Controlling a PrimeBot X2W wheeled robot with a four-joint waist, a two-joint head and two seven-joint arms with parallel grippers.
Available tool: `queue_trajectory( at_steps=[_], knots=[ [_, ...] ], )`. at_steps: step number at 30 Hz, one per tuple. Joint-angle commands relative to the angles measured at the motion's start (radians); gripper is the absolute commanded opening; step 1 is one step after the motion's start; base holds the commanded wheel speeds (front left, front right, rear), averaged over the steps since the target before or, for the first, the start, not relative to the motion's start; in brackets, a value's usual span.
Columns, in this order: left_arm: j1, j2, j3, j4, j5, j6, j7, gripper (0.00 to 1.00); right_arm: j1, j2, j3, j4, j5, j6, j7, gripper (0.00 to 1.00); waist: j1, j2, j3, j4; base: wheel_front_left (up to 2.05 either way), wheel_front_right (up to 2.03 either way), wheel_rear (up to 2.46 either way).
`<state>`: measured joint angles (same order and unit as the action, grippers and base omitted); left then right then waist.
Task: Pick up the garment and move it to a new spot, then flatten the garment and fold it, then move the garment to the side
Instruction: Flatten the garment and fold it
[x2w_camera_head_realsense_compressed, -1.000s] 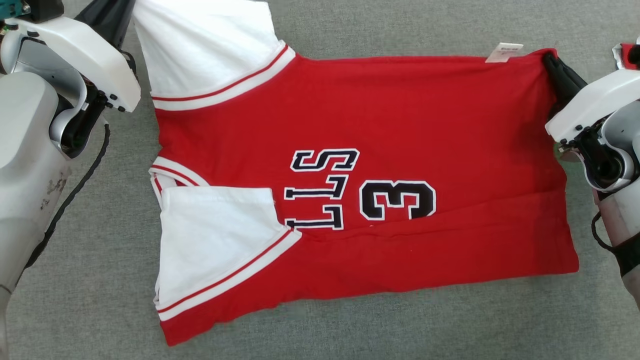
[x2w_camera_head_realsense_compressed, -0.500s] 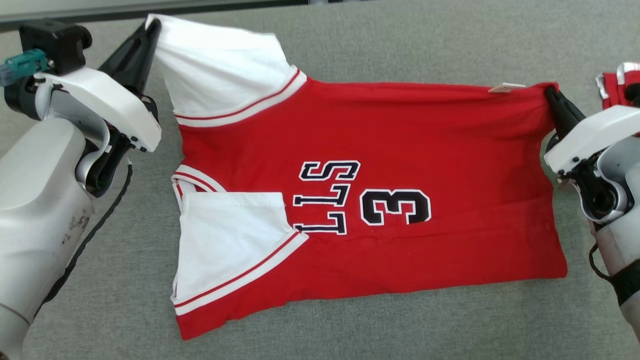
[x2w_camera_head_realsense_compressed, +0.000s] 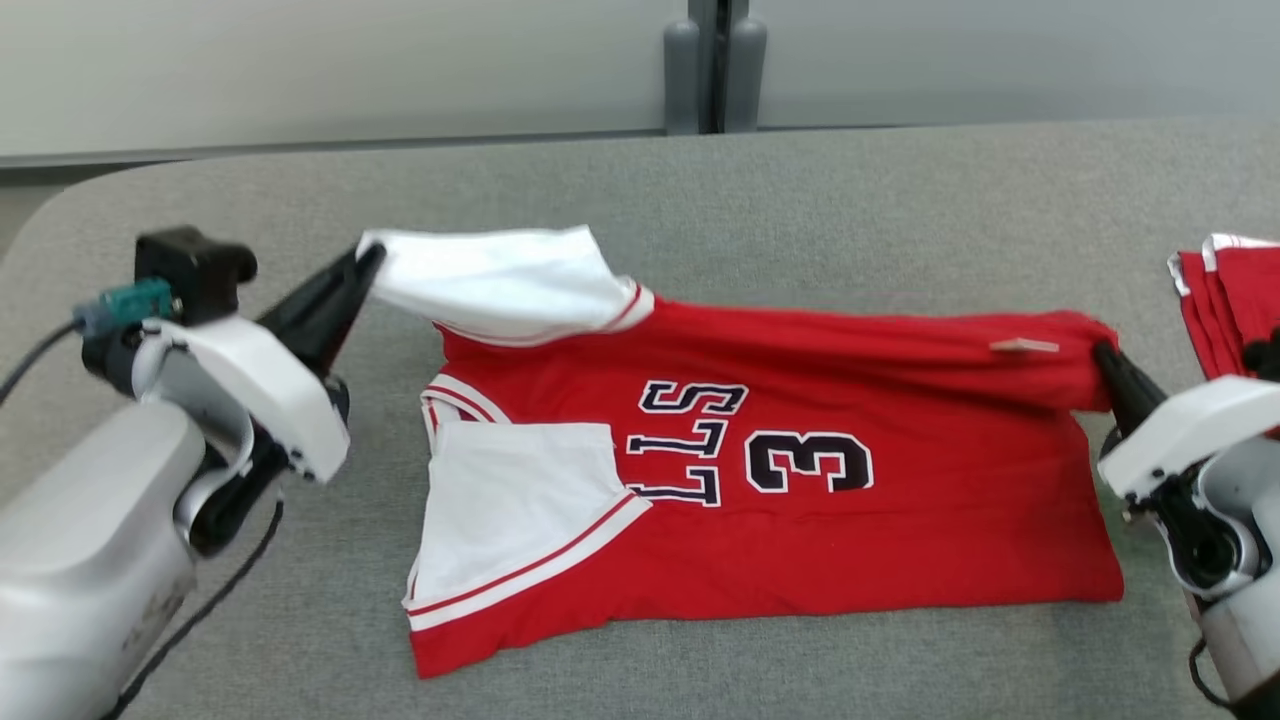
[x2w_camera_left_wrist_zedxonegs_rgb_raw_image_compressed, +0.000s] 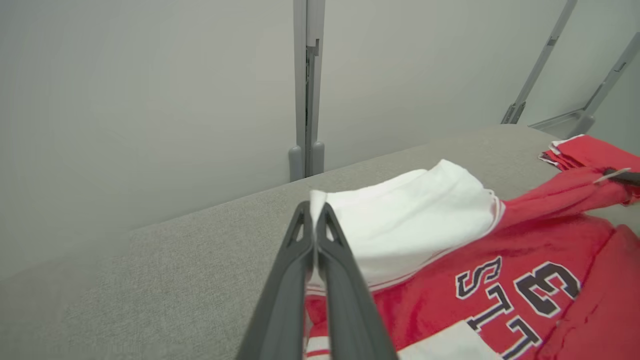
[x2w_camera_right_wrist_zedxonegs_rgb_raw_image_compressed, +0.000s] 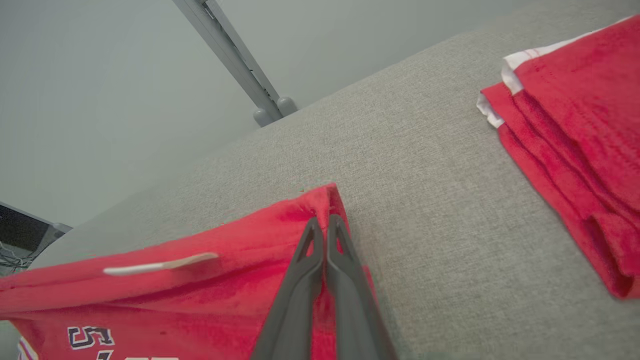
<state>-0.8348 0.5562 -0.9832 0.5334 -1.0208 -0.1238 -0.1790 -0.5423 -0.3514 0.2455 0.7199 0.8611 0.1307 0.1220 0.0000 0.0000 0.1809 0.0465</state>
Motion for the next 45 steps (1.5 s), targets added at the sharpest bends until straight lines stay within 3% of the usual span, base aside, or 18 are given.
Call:
queue_trajectory(
  at_steps=[1, 9, 18, 25, 34, 39, 40, 41, 45],
  knots=[
    [0.033, 0.024, -0.006, -0.030, -0.009, 0.012, 0.011, 0.00, 0.037, -0.011, -0.009, -0.016, 0.008, 0.000, 0.011, 0.00, 0.0000, 0.0000, -0.027, 0.016, 0.00, 0.00, 0.00],
    [0.164, 0.130, -0.052, -0.223, -0.028, 0.064, 0.093, 0.00, 0.179, -0.017, -0.065, -0.103, 0.016, 0.000, 0.090, 0.00, 0.0000, 0.0000, -0.062, 0.038, 0.00, 0.00, 0.00],
    [0.236, 0.197, -0.117, -0.373, -0.024, 0.089, 0.189, 0.00, 0.288, -0.005, -0.141, -0.194, -0.016, 0.000, 0.187, 0.00, 0.0000, 0.0000, -0.087, 0.044, 0.00, 0.00, 0.00],
    [0.277, 0.218, -0.152, -0.428, -0.021, 0.106, 0.226, 0.00, 0.380, 0.030, -0.228, -0.293, -0.062, 0.000, 0.279, 0.00, 0.0000, 0.0000, -0.094, 0.036, 0.00, 0.00, 0.00],
    [0.273, 0.200, -0.192, -0.406, 0.027, 0.116, 0.239, 0.00, 0.449, 0.094, -0.336, -0.394, -0.159, 0.000, 0.394, 0.00, 0.0000, 0.0000, -0.077, 0.035, 0.00, 0.00, 0.00],
    [0.287, 0.170, -0.214, -0.372, 0.047, 0.113, 0.234, 0.47, 0.477, 0.130, -0.381, -0.445, -0.195, 0.000, 0.470, 0.00, 0.0000, 0.0000, -0.067, 0.039, 0.00, 0.00, 0.00],
    [0.290, 0.165, -0.217, -0.364, 0.048, 0.115, 0.233, 0.84, 0.483, 0.137, -0.389, -0.452, -0.204, 0.000, 0.484, 0.71, 0.0000, 0.0000, -0.066, 0.040, 0.00, 0.00, 0.00],
    [0.292, 0.160, -0.219, -0.355, 0.052, 0.118, 0.232, 1.00, 0.488, 0.142, -0.397, -0.458, -0.212, 0.000, 0.500, 1.00, 0.0000, 0.0000, -0.064, 0.041, 0.00, 0.00, 0.00],
    [0.291, 0.142, -0.214, -0.325, 0.055, 0.136, 0.224, 1.00, 0.488, 0.162, -0.440, -0.500, -0.255, 0.000, 0.509, 1.00, 0.0000, 0.0000, -0.062, 0.046, 0.00, 0.00, 0.00]
  ],
)
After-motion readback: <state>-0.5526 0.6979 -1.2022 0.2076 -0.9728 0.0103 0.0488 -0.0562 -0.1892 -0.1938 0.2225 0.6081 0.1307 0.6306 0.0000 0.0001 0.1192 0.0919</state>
